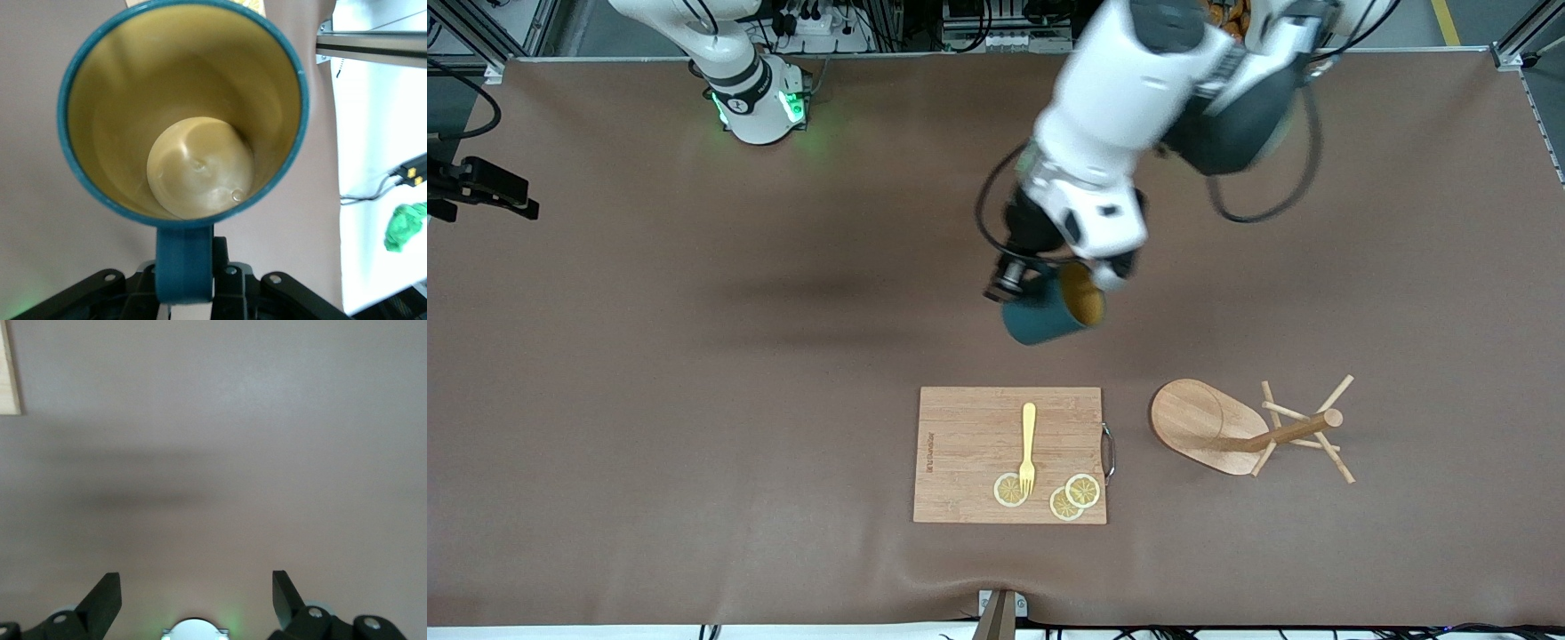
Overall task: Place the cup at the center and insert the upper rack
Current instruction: 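Carry the mug with the left gripper to the wooden mug tree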
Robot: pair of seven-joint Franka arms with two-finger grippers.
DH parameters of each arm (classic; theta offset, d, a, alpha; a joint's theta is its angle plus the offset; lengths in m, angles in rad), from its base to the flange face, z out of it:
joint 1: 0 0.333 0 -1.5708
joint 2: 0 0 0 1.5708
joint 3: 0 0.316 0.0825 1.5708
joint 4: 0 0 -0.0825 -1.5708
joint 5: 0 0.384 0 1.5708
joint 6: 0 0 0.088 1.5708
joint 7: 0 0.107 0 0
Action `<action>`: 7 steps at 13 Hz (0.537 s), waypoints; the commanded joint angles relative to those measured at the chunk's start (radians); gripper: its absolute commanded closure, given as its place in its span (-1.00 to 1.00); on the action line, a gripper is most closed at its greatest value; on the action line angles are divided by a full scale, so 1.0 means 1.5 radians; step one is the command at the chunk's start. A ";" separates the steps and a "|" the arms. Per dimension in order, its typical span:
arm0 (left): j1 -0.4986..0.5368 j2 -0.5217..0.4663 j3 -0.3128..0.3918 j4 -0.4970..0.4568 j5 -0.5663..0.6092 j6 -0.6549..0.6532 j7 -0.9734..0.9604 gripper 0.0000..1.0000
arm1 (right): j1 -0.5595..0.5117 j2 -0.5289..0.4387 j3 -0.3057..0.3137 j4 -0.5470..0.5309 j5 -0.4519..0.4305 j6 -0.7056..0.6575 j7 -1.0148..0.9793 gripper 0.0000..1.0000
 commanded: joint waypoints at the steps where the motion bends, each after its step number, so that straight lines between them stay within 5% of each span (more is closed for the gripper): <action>1: 0.066 -0.025 -0.008 -0.025 -0.087 -0.009 0.079 1.00 | -0.002 -0.012 0.024 -0.011 0.022 0.006 0.065 -1.00; 7: 0.208 -0.013 -0.008 -0.025 -0.284 -0.103 0.272 1.00 | -0.009 -0.011 0.049 -0.008 0.010 0.007 0.064 -1.00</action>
